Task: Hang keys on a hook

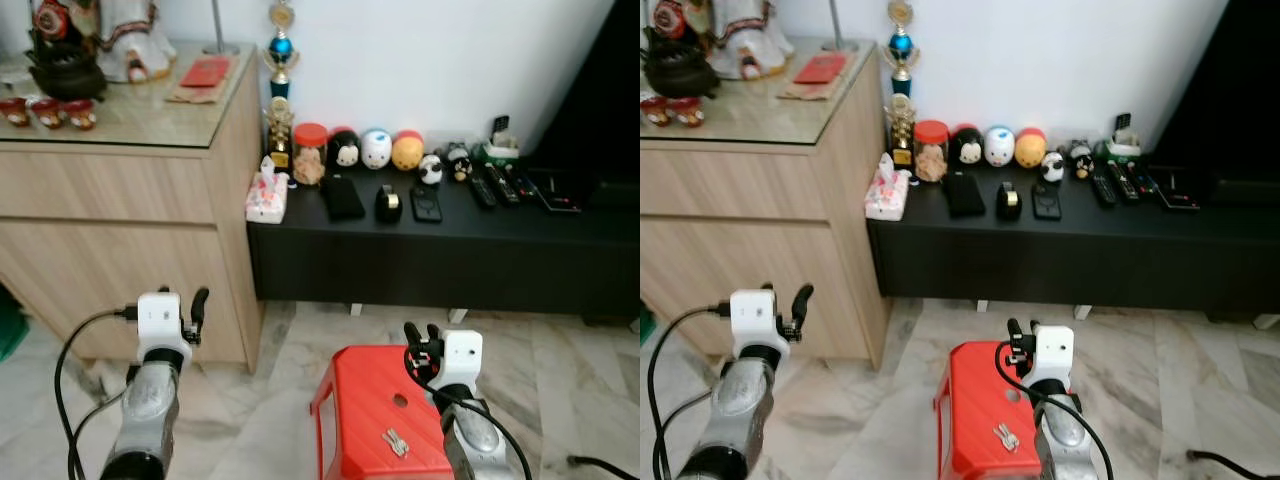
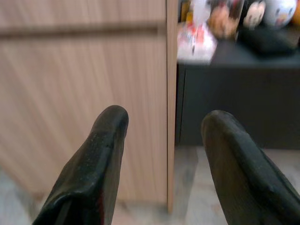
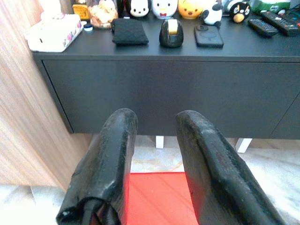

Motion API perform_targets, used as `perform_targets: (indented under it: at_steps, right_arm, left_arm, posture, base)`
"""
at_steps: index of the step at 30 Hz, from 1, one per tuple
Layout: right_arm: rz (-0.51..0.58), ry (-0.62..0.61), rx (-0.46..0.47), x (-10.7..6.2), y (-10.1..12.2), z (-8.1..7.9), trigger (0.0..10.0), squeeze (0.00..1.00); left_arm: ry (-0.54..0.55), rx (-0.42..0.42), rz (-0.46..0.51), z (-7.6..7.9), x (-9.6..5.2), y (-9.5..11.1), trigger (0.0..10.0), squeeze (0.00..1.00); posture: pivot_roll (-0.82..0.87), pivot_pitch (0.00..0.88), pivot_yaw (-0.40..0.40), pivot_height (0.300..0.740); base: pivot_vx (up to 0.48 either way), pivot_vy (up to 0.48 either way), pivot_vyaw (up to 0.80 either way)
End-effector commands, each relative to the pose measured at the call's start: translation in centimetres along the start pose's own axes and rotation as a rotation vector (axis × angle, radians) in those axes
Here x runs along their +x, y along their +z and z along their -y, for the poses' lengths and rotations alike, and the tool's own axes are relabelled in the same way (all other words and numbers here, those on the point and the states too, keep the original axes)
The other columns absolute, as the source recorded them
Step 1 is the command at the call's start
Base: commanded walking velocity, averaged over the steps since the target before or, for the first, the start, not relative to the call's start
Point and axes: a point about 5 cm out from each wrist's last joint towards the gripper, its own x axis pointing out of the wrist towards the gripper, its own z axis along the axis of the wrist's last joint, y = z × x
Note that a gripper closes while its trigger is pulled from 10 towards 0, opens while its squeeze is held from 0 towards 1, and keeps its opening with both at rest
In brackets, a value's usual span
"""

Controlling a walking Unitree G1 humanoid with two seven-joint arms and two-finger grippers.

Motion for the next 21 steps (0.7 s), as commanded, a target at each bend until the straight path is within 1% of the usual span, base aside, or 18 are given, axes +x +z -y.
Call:
perform_targets:
  at_steps: [1, 2, 5, 7, 12, 13, 14, 17, 21]
  right_arm:
    - [0.007, -0.009, 0.005, 0.0, 0.3, 0.3, 10.0, 0.0]
    - [0.008, -0.012, 0.005, -0.1, 0.3, 0.5, 10.0, 0.0]
    - [0.013, -0.02, 0.003, 0.0, 0.5, 0.7, 10.0, 0.0]
    - [0.016, -0.03, 0.004, 0.1, 0.6, 0.9, 10.0, 0.0]
    - [0.019, -0.047, 0.004, 0.3, 0.9, 1.2, 10.0, 0.0]
    - [0.021, -0.055, 0.008, 0.3, 1.0, 1.4, 10.0, 0.0]
    - [0.021, -0.055, 0.008, 0.3, 1.0, 1.4, 10.0, 0.0]
    - [0.019, -0.058, 0.007, 0.3, 0.9, 1.5, 10.0, 0.0]
    - [0.006, -0.06, 0.008, 0.3, 0.7, 1.4, 10.0, 0.0]
  left_arm:
    - [-0.012, -0.001, 0.054, 0.1, 0.0, 0.9, 10.0, 0.0]
    - [-0.003, -0.028, 0.072, 0.0, -0.6, 1.0, 10.0, 0.0]
    - [-0.01, -0.069, 0.083, 0.3, -1.4, 1.3, 10.0, 0.0]
    - [-0.016, -0.07, 0.095, 0.5, -1.6, 1.8, 10.0, 0.0]
    - [-0.017, -0.078, 0.115, 0.6, -1.3, 2.5, 10.0, 0.0]
    - [-0.039, -0.071, 0.119, 0.8, -1.2, 2.7, 10.0, 0.0]
    - [-0.039, -0.071, 0.119, 0.8, -1.2, 2.7, 10.0, 0.0]
    - [-0.048, -0.074, 0.112, 1.0, -1.2, 2.9, 10.0, 0.0]
    - [-0.058, -0.093, 0.074, 1.2, -1.3, 2.7, 10.0, 0.0]
  posture:
    - [0.0, 0.0, -0.077, 0.74]
    - [0.0, 0.0, -0.079, 0.74]
    - [0.0, 0.0, -0.085, 0.74]
    - [0.0, 0.0, -0.087, 0.74]
    - [0.0, 0.0, -0.087, 0.74]
    - [0.0, 0.0, -0.087, 0.74]
    - [0.0, 0.0, -0.087, 0.74]
    - [-0.01, 0.0, -0.084, 0.74]
    - [0.0, 0.0, -0.085, 0.74]
  base:
    - [0.0, 0.0, 0.0]
    - [0.0, 0.0, 0.0]
    - [0.0, 0.0, 0.0]
    - [0.0, 0.0, 0.0]
    - [0.0, 0.0, 0.0]
    - [0.0, 0.0, 0.0]
    - [0.0, 0.0, 0.0]
    - [0.0, 0.0, 0.0]
    - [0.0, 0.0, 0.0]
